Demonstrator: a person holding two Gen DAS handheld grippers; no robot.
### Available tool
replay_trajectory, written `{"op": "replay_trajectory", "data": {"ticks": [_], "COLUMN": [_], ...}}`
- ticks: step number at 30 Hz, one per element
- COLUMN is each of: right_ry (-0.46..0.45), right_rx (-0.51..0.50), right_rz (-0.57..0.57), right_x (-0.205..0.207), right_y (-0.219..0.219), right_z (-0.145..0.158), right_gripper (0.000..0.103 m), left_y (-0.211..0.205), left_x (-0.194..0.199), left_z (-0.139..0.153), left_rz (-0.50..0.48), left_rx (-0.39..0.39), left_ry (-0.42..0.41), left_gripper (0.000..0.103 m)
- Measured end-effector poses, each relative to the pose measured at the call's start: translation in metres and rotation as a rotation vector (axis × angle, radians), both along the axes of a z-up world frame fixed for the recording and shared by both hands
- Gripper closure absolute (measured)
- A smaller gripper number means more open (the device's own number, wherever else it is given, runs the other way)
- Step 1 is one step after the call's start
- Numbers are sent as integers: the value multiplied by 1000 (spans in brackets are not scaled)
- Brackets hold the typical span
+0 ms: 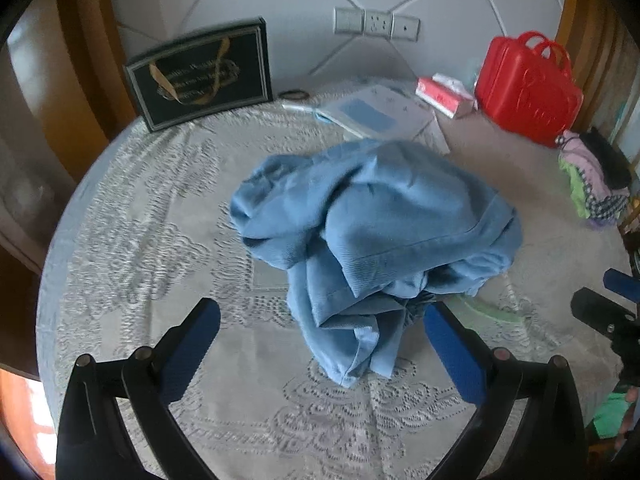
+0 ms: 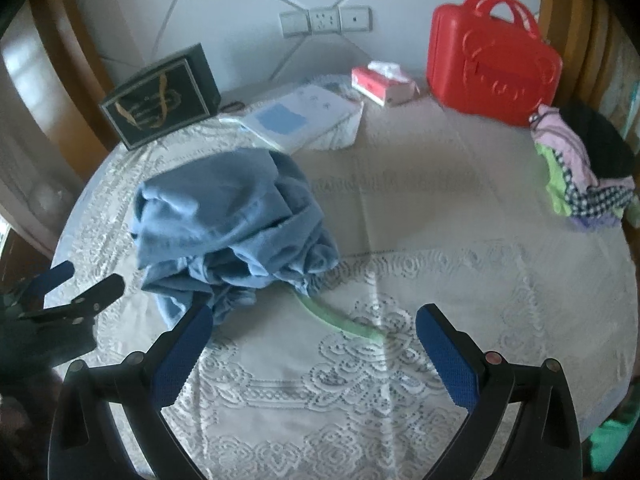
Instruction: Fold clothes
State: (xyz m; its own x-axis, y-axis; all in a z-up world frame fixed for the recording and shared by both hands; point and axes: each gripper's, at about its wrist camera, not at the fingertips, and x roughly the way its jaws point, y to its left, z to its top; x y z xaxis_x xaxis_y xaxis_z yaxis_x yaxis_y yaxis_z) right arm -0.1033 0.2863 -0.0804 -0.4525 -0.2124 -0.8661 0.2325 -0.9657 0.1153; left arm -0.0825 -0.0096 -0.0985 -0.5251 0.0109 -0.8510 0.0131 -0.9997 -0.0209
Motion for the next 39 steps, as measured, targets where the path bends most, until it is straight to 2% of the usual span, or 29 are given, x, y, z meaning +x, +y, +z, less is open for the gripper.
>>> {"op": "replay_trajectory", "data": {"ticks": [5,6,7,9,11,12,14,17,21,23,24,25,26,27,28,31,32,35,37,38,39], "right_ry": [-54,-66,-78,-102,-126,-137,-158,-186,-194,-191,-192,-188,-166,-131,-97,22,56,87,63,51,39], "right_rx": [8,5,-1,-14,-27,-34,-51,-82,-63,-44,-43,-43,-27,0,27,75,88,104,51,24,-3], "right_rz": [5,7,10,17,23,27,34,51,75,83,87,90,88,83,77,38,18,-20,-14,-10,-7], "right_x": [-15,-18,-21,-27,-33,-36,-42,-53,-75,-91,-98,-105,-111,-116,-121,-139,-145,-156,-148,-143,-139], "right_y": [-1,-2,-2,-4,-5,-5,-9,-18,-39,-49,-52,-54,-55,-55,-55,-42,-36,-19,-12,-9,-5], "right_z": [-23,-28,-32,-41,-50,-55,-64,-78,-102,-115,-120,-123,-120,-113,-106,-68,-56,-31,-28,-26,-24], "right_gripper": [0,0,0,0,0,0,0,0,2,19,33,35,48,82,92,92,92,84,61,55,40], "left_y": [10,12,14,12,8,3,-9,-42,-87,-112,-121,-131,-142,-154,-165,-191,-196,-194,-182,-174,-167], "left_x": [-25,-31,-38,-51,-64,-68,-75,-87,-100,-100,-98,-96,-92,-87,-83,-76,-73,-66,-61,-60,-59], "left_z": [-30,-36,-42,-49,-53,-48,-37,-16,1,1,2,3,7,12,16,20,18,5,-9,-17,-24], "left_rz": [-14,-16,-18,-25,-27,-11,23,124,231,269,287,307,332,354,370,351,331,275,228,217,206], "left_rx": [-17,-26,-34,-24,-1,0,-1,-26,-60,-55,-52,-55,-75,-97,-112,-59,-11,94,147,166,184], "left_ry": [-14,-15,-15,-25,-38,-20,16,55,76,54,49,47,53,64,70,38,10,-60,-103,-120,-138], "left_gripper": [0,1,8,69,80,85,87,87,87,87,87,87,87,87,87,87,87,87,87,86,79]}}
